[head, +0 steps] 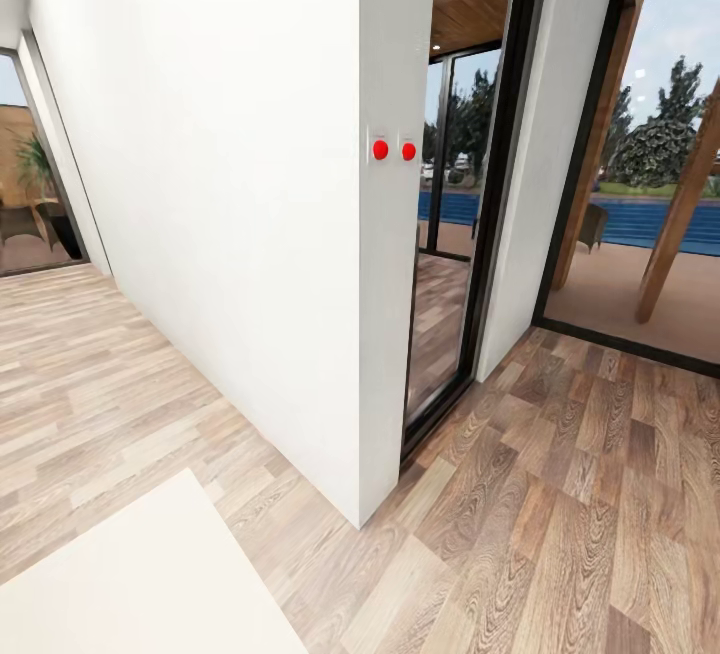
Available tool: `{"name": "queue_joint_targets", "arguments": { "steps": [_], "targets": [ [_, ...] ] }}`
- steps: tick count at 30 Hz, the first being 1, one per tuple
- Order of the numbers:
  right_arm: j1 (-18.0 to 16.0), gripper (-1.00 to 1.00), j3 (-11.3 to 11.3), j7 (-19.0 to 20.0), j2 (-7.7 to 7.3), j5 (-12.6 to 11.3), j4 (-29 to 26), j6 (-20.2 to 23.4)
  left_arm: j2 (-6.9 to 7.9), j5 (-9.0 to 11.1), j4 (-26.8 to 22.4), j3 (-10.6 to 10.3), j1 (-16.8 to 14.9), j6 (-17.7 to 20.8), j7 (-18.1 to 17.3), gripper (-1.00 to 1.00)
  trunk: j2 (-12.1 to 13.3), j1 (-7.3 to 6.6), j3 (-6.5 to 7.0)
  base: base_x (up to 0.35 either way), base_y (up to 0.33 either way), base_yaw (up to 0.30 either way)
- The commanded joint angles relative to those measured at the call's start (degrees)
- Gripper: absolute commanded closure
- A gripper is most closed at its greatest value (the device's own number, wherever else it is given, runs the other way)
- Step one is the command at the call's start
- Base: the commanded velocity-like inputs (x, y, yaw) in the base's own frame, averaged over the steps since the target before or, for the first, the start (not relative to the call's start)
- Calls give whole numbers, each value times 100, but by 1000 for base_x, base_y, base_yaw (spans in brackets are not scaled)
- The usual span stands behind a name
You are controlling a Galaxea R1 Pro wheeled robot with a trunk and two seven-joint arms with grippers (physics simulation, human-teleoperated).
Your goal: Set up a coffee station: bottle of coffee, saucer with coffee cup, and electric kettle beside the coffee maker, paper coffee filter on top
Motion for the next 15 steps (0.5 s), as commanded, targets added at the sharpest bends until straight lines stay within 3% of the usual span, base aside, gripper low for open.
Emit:
{"name": "queue_joint_targets", "arguments": {
  "steps": [1, 7, 15],
  "targets": [
    [-119, -100, -4, 1, -4, -4, -86, -2, 3, -5, -1618, 2, 2, -2, 4, -100, -3, 0, -5, 0, 0, 0],
    [-137, -100, -5, 1, -31, -21, -145, -2, 13, -6, -1724, 9, 3, -6, 6, -100, -3, 0, -5, 0, 0, 35],
    [-125, -100, -4, -2, -40, -25, -148, -2, 14, -4, -1736, 2, 3, -13, 6, -100, -3, 0, -5, 0, 0, 200]
  ]
}}
